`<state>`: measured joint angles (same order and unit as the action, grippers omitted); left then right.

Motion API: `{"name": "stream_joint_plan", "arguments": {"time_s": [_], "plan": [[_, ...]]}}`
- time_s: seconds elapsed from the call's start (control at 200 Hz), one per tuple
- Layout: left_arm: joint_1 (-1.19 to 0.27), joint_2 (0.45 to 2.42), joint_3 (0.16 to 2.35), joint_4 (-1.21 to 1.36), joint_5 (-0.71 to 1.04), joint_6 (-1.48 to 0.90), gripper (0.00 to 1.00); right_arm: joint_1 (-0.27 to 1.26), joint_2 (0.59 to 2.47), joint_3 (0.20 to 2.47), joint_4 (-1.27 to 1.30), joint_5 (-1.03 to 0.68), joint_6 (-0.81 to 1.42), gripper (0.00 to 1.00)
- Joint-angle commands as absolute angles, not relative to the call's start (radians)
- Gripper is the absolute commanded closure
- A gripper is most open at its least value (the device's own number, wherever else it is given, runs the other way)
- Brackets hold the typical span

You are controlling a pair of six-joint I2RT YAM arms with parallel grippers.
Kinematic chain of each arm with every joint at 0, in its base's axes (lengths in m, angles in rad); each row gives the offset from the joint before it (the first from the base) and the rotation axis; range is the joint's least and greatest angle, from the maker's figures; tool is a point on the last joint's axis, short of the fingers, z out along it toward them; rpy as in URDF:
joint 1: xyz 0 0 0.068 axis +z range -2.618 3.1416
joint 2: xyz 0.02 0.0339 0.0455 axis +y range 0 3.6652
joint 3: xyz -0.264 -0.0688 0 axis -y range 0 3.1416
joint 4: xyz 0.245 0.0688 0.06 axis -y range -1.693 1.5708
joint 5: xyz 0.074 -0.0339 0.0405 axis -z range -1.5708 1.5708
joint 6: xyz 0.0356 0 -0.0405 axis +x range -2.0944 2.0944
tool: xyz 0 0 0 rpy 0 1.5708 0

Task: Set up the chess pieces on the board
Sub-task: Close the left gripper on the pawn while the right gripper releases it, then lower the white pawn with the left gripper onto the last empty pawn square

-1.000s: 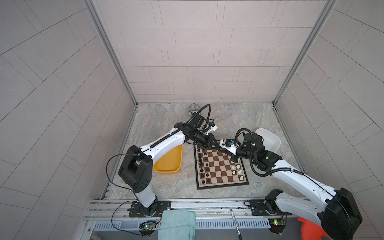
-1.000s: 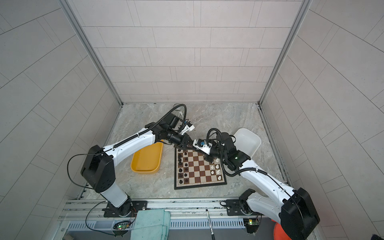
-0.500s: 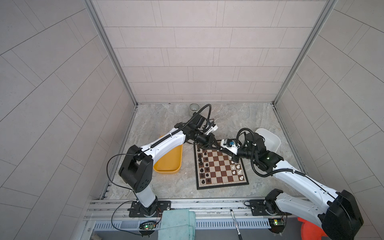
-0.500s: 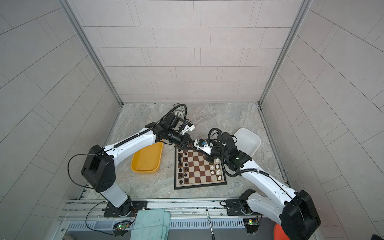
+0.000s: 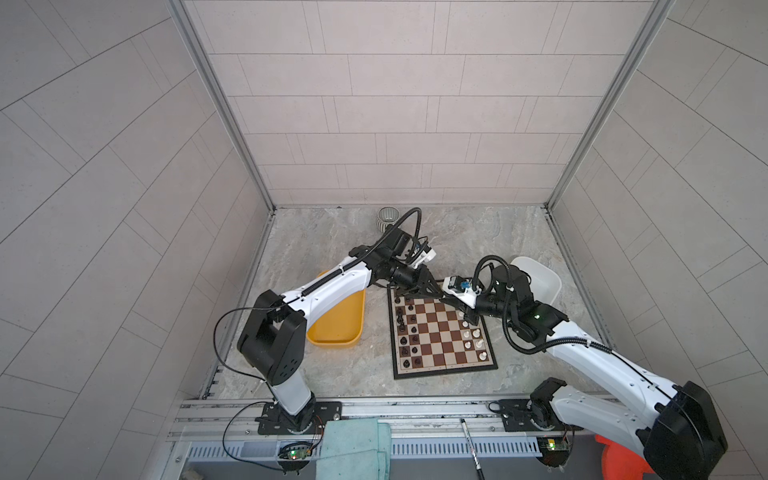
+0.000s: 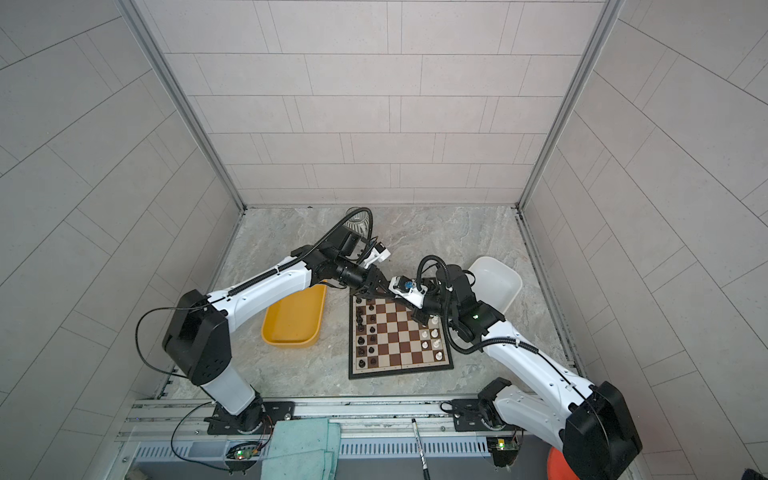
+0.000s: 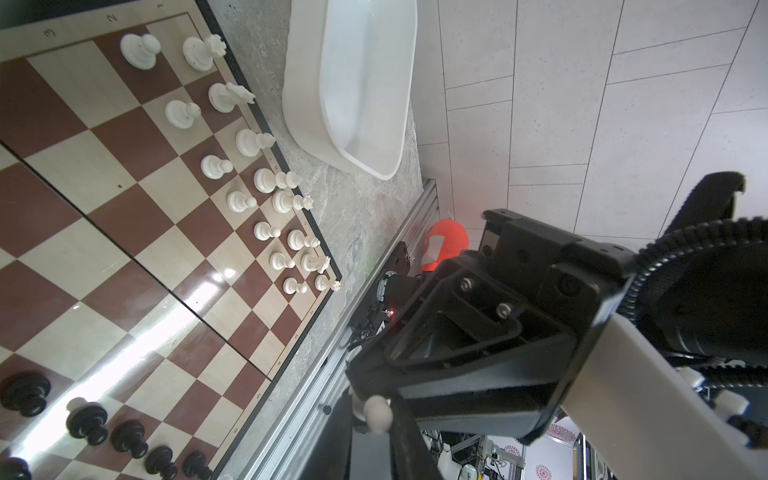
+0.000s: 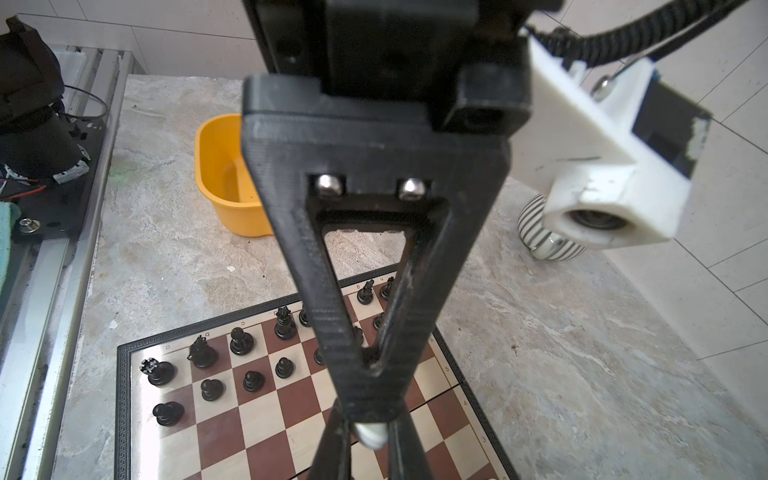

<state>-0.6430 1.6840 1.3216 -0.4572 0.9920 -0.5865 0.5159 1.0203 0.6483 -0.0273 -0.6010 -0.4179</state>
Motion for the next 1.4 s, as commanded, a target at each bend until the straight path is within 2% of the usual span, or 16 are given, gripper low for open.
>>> {"name": "stream_joint_plan", "arguments": {"time_s": [0.0, 0.21, 0.425, 0.575, 0.736, 0.866, 0.981, 1.116, 1.136, 1.161, 1.176, 1.396], "plan": [[-0.653, 1.69, 1.334, -0.326, 0.969, -0.594, 0.81, 0.545, 1.002, 0.641, -0.008, -0.744, -0.423, 1.0], [-0.656, 1.683, 1.315, -0.248, 0.97, -0.631, 0.88, 0.548, 1.0, 0.639, -0.002, -0.762, -0.416, 1.0], [-0.658, 1.648, 1.246, -0.139, 0.957, -0.663, 1.0, 0.547, 0.988, 0.656, -0.016, -0.777, -0.366, 1.0], [-0.664, 1.593, 1.188, -0.095, 0.891, -0.646, 1.0, 0.547, 0.963, 0.695, -0.091, -0.797, -0.312, 1.0], [-0.679, 1.571, 1.142, -0.042, 0.824, -0.638, 1.0, 0.543, 0.908, 0.693, -0.114, -0.761, -0.262, 0.78], [-0.687, 1.571, 1.118, -0.035, 0.765, -0.617, 1.0, 0.512, 0.859, 0.711, -0.114, -0.728, -0.187, 0.66], [-0.693, 1.571, 1.101, -0.058, 0.696, -0.589, 1.0, 0.468, 0.792, 0.736, -0.121, -0.685, -0.089, 0.46], [-0.718, 1.572, 1.098, -0.076, 0.637, -0.539, 1.0, 0.409, 0.734, 0.78, -0.167, -0.659, 0.005, 0.32], [-0.723, 1.572, 1.101, -0.083, 0.63, -0.527, 1.0, 0.399, 0.729, 0.787, -0.175, -0.651, 0.018, 0.27], [-0.734, 1.572, 1.107, -0.099, 0.614, -0.507, 1.0, 0.39, 0.724, 0.799, -0.191, -0.625, 0.034, 0.05], [-0.741, 1.572, 1.111, -0.112, 0.601, -0.492, 1.0, 0.385, 0.723, 0.808, -0.206, -0.601, 0.046, 0.01], [-0.908, 1.615, 1.195, -0.292, 0.377, -0.293, 1.0, 0.259, 0.81, 1.044, -0.593, -0.176, 0.286, 0.01]]}}
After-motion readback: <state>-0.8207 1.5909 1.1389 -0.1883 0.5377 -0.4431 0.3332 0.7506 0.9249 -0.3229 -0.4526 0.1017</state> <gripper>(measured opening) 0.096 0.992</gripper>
